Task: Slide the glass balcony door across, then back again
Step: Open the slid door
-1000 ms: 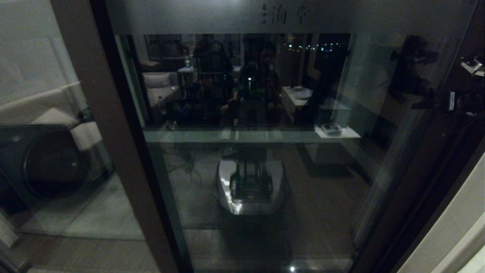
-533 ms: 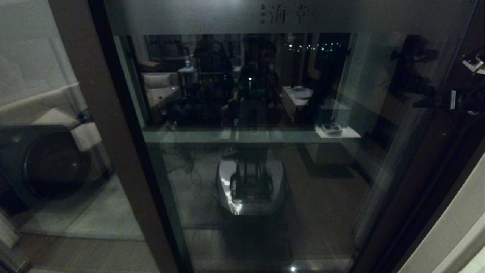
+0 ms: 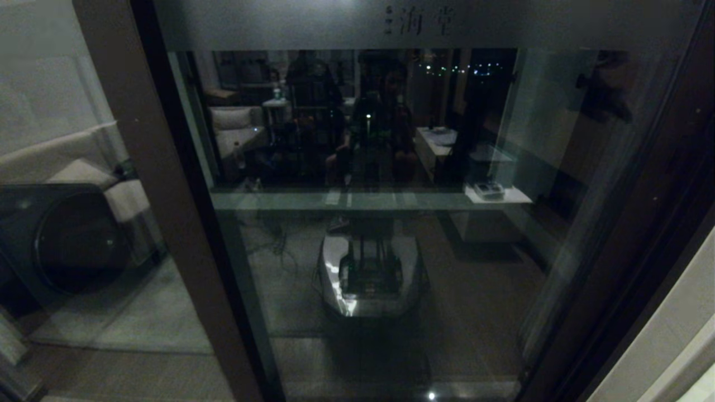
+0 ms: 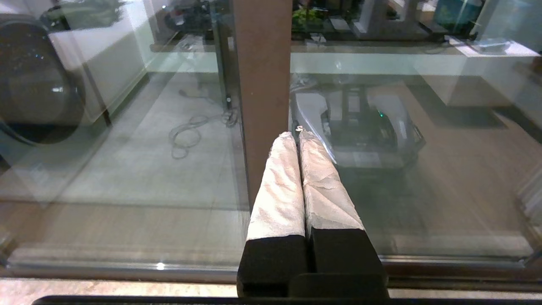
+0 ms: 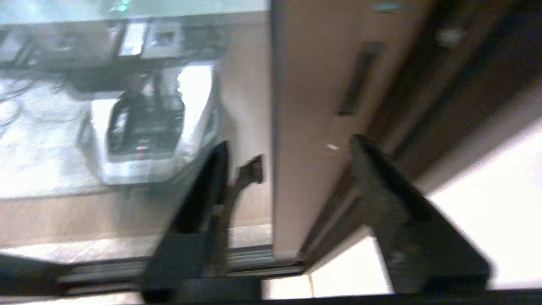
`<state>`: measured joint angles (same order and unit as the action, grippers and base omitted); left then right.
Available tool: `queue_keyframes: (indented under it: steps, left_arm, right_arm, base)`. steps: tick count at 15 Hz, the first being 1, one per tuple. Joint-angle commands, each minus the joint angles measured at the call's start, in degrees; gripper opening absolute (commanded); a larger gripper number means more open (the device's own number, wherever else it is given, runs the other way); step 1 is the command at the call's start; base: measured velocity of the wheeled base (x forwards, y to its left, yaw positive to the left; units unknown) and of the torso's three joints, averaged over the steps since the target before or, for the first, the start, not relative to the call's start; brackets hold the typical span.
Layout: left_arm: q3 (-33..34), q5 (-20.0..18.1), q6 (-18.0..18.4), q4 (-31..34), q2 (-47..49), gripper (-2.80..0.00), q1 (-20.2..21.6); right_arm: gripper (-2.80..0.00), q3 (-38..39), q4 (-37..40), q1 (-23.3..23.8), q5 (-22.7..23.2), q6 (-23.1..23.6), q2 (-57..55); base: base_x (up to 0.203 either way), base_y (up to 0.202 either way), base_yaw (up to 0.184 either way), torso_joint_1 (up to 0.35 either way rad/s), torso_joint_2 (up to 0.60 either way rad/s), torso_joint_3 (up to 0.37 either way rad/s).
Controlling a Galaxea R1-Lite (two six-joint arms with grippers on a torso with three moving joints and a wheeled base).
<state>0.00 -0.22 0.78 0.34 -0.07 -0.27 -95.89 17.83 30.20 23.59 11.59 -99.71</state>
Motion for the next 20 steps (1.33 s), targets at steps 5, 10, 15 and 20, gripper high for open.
queue_keyframes:
  steps: [5,10,15,20]
  left_arm:
    - [0.0,0.0,0.0,0.0,0.0,-2.8,0.0]
    - [0.0,0.0,0.0,0.0,0.0,-2.8,0.0]
    - [0.0,0.0,0.0,0.0,0.0,-2.8,0.0]
    - [0.0,0.0,0.0,0.0,0.0,-2.8,0.0]
  right_arm:
    - [-2.8,-3.0,-0.1,0.9,-11.6,0.1,-1.8]
    - [-2.8,-10.1,-0.2,0.7,-15.5,-2.0,-8.6]
    - [-2.8,-16.1,-0.3,0.6,-15.8,-3.7,-14.8]
    - [-2.8,-16.3,-5.8,-0.2,-17.3,-3.7,-17.6]
  base:
    - [0.0,0.0,0.0,0.0,0.0,0.0]
    - [0.0,0.0,0.0,0.0,0.0,0.0]
    - [0.0,0.0,0.0,0.0,0.0,0.0]
    - [0.0,0.0,0.0,0.0,0.0,0.0]
